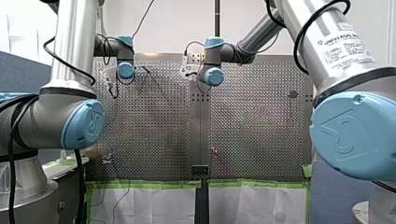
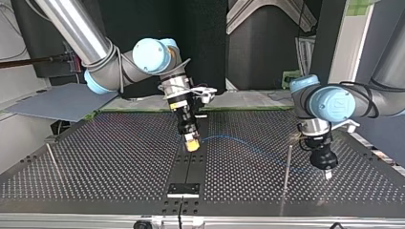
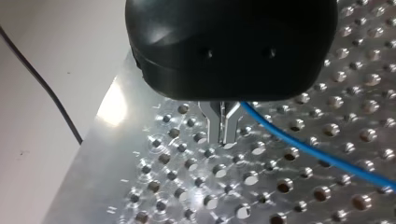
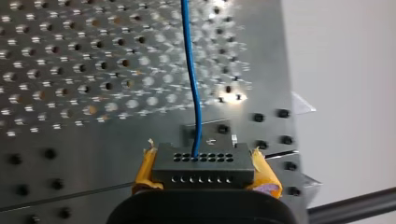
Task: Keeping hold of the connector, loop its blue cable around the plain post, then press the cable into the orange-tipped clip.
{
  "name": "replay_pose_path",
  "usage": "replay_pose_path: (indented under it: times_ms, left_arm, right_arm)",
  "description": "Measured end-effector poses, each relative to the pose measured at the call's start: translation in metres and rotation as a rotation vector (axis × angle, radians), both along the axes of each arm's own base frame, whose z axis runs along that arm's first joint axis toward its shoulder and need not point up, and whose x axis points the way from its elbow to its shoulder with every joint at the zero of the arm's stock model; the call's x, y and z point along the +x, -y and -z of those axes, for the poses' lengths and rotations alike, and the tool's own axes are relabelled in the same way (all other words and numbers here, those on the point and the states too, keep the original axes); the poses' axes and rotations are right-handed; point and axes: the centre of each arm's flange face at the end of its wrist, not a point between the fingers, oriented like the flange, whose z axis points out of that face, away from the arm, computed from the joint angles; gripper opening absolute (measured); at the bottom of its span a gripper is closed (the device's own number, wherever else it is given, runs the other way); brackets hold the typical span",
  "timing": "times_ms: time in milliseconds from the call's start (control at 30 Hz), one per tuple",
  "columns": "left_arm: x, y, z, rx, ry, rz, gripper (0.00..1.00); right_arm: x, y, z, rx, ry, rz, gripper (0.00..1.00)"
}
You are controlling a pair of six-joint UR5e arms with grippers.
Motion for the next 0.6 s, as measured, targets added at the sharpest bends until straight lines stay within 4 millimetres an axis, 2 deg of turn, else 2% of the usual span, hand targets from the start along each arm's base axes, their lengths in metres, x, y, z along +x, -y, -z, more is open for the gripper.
replay_pose_path:
  times_ms: [67,100,167,200,267,300,333,367,600]
  left_arm:
    - [-0.002,0.000,0.006,-0.006,-0.007,0.009,0.43]
    - [-0.003,0.001,0.009,-0.009,-0.010,0.012,0.43]
    - [-0.005,0.000,0.015,-0.016,-0.018,0.016,0.59]
    - [-0.005,0.000,0.016,-0.018,-0.021,0.015,0.59]
    - [-0.007,-0.001,0.019,-0.022,-0.028,0.007,0.80]
    - [-0.007,-0.001,0.020,-0.024,-0.030,0.004,0.80]
    - [-0.008,-0.001,0.021,-0.026,-0.032,0.002,0.93]
    - [-0.008,-0.001,0.022,-0.029,-0.034,0.000,1.00]
    - [-0.007,0.003,0.031,-0.046,-0.053,0.014,1.00]
  right_arm:
    - [0.002,0.001,0.007,0.007,-0.007,-0.001,0.00]
    - [0.002,0.001,0.009,0.010,-0.010,-0.002,0.00]
    - [0.004,0.000,0.015,0.016,-0.015,-0.004,0.00]
    - [0.005,0.000,0.017,0.018,-0.018,-0.006,0.00]
    - [0.007,-0.001,0.021,0.023,-0.023,-0.009,0.00]
    - [0.008,-0.001,0.023,0.025,-0.025,-0.011,0.00]
    - [0.008,-0.002,0.025,0.028,-0.028,-0.012,0.00]
    - [0.009,-0.002,0.027,0.030,-0.030,-0.014,0.00]
    - [0.014,-0.006,0.046,0.056,-0.055,-0.024,0.00]
